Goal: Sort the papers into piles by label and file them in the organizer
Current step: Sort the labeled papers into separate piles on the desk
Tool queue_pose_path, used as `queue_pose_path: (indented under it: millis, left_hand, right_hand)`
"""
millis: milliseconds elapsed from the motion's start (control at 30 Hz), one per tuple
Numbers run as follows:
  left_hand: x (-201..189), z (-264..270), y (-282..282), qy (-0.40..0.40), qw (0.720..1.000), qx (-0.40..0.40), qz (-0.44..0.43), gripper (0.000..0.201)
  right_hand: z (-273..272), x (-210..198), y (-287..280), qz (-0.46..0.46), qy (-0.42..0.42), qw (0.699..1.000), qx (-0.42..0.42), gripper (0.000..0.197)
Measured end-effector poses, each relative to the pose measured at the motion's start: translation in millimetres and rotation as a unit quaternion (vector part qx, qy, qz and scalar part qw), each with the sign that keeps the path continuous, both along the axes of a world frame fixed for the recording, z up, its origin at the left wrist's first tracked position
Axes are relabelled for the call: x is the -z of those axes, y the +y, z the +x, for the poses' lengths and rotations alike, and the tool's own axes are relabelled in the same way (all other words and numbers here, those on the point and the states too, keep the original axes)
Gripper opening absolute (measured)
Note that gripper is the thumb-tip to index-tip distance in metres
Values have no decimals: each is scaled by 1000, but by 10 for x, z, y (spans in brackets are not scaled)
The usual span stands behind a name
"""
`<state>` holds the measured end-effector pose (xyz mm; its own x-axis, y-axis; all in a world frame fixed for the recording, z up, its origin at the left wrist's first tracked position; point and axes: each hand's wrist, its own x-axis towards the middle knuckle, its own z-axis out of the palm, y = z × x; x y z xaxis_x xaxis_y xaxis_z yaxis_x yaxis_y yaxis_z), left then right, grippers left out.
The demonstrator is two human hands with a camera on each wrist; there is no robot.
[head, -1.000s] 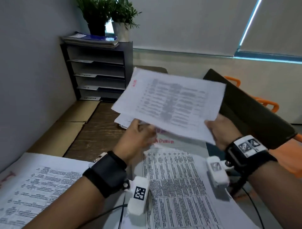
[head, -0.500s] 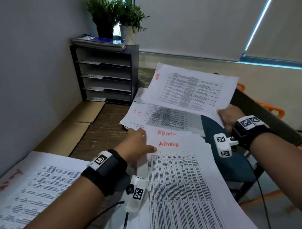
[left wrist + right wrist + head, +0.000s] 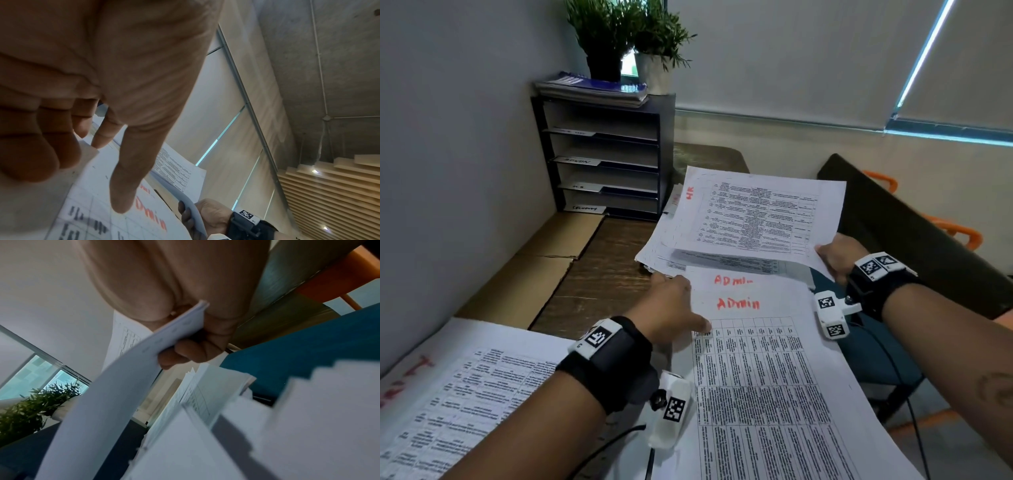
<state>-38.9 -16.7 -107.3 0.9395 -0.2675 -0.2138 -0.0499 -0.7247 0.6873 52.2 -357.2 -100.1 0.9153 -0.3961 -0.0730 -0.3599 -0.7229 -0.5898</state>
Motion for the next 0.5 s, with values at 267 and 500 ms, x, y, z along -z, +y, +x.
queue_pose_path:
  millis: [267, 500]
  left_hand:
    - [18, 35, 36, -23, 999, 8, 47, 66]
    - [54, 82, 94, -60, 995, -2, 78, 66]
  right_hand:
    - [29, 118, 163, -49, 49, 997, -24, 33]
    - [-318, -242, 320, -131, -78, 986, -61, 53]
